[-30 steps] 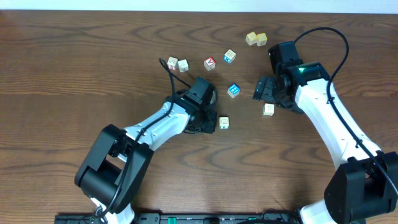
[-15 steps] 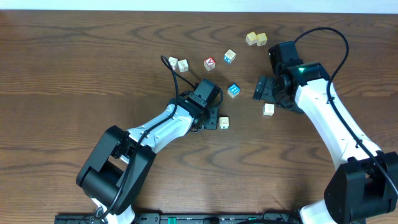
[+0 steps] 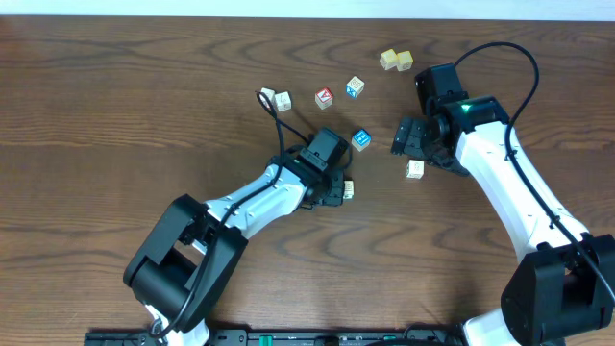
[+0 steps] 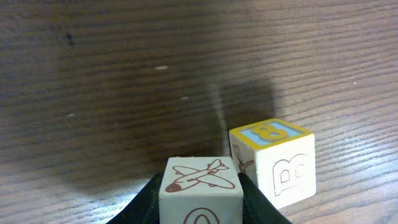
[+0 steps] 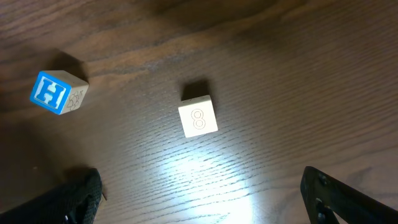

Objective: Lift 4 blocks
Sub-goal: 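Carry the airplane block beside the 8 block and open left gripper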

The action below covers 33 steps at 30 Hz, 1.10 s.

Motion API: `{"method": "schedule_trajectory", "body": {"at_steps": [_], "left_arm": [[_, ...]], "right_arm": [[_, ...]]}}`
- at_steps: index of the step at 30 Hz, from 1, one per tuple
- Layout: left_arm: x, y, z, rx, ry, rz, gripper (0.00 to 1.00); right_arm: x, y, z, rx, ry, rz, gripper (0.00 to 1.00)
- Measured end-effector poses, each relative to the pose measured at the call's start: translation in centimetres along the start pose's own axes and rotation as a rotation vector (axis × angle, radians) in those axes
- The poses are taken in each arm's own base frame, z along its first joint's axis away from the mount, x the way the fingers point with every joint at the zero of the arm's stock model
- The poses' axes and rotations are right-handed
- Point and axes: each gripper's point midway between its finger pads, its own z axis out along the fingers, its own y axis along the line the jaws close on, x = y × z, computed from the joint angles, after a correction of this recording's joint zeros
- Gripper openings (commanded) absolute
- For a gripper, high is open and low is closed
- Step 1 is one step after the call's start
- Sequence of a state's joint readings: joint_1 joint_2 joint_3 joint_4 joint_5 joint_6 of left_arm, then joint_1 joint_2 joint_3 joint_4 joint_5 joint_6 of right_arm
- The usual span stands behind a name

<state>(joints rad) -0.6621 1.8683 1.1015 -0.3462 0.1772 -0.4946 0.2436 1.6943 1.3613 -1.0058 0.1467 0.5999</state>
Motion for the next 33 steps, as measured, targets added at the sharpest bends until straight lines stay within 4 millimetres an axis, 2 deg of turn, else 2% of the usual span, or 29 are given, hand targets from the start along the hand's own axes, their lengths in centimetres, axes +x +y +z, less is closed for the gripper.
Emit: {"method": "schedule_trajectory", "body": {"at_steps": [5, 17, 33], "left_arm": [[-0.2, 0.1, 0.2, -0.01, -0.012, 0.0, 0.3], [-0.7, 0.0, 0.7, -0.005, -0.029, 0.001, 0.3], [-0.8, 0.0, 0.9, -0.007, -0.033, 0.002, 0.53]], "right_arm": [[0.0, 0.0, 0.0, 0.0, 0.0, 0.0, 0.99], [0.0, 0.0, 0.0, 0.0, 0.0, 0.0, 0.99], [0.0, 0.0, 0.0, -0.001, 0.0, 0.0, 0.99]]}}
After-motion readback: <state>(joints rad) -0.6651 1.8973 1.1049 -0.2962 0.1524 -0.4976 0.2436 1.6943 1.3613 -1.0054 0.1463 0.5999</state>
